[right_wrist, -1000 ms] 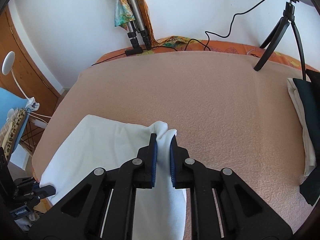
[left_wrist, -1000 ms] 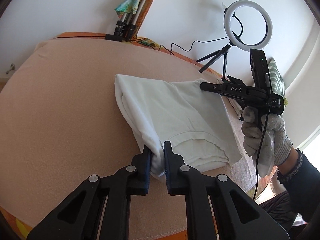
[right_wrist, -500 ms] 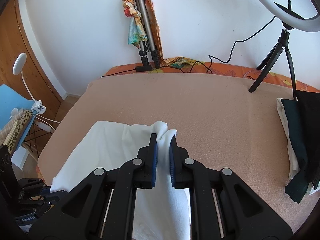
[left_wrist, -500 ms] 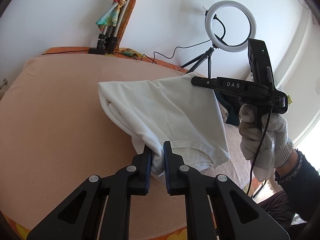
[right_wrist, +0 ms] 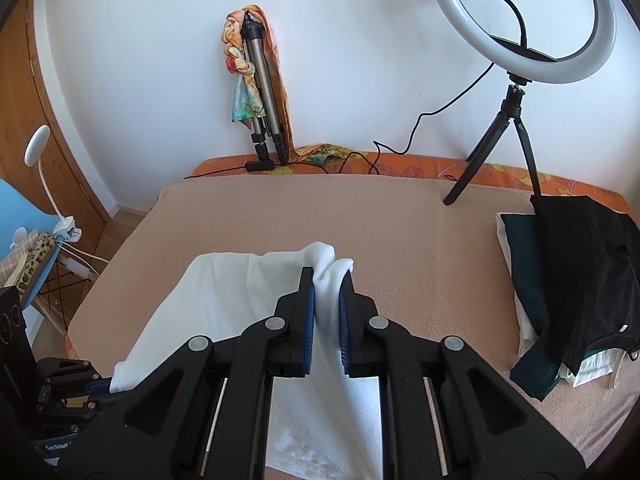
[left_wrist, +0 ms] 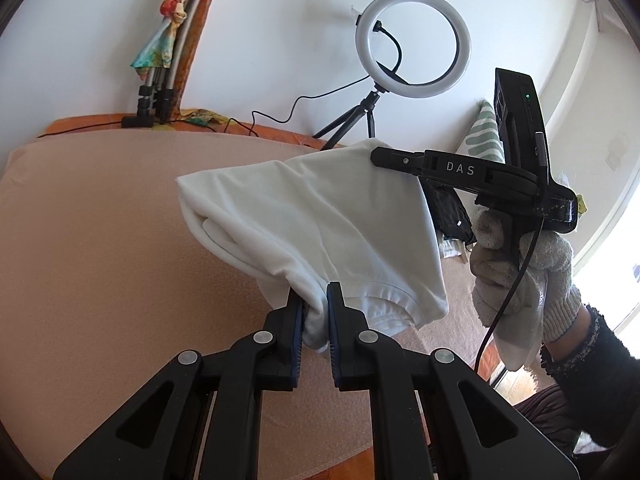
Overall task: Fold small clothes
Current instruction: 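Carry the folded shirt with both grippers onto the dark clothes stack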
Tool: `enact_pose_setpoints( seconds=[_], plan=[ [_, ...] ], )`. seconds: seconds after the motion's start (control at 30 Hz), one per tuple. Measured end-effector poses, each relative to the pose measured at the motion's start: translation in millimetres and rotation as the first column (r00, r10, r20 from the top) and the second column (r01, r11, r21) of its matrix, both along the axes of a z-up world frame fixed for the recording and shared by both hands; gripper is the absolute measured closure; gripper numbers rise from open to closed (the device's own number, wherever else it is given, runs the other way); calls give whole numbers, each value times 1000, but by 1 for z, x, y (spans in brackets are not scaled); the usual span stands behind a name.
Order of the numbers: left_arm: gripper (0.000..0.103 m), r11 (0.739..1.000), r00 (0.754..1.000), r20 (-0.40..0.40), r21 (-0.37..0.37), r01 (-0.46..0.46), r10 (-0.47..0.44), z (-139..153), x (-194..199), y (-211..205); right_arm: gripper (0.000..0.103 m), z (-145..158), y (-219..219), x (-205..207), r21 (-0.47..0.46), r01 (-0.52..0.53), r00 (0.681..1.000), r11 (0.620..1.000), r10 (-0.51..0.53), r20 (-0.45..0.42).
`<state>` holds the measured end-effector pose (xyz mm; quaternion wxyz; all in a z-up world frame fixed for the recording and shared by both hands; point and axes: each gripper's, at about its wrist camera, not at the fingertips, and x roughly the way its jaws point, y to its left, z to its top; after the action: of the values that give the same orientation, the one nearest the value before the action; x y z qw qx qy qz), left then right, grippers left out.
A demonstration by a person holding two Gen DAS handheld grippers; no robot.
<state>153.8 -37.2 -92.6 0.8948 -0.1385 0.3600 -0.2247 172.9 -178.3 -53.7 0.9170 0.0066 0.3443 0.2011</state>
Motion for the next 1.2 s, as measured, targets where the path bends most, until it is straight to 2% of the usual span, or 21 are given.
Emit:
enact_pose_setpoints(
  seconds=[0.37, 0.77, 1.2],
  plan=[
    [94, 996, 997, 17, -31, 82, -81, 14, 25, -39, 92, 29, -72, -1, 18, 87, 996, 996, -87, 25],
    [94, 983, 980, 95, -47, 180, -175, 41, 61, -118, 92, 66, -166, 9, -24, 194, 976, 981, -190, 105],
    [94, 965, 953, 167, -33, 261, -252, 66, 111, -210, 92, 100, -263, 55, -63, 314, 937, 947, -298, 184]
  ],
)
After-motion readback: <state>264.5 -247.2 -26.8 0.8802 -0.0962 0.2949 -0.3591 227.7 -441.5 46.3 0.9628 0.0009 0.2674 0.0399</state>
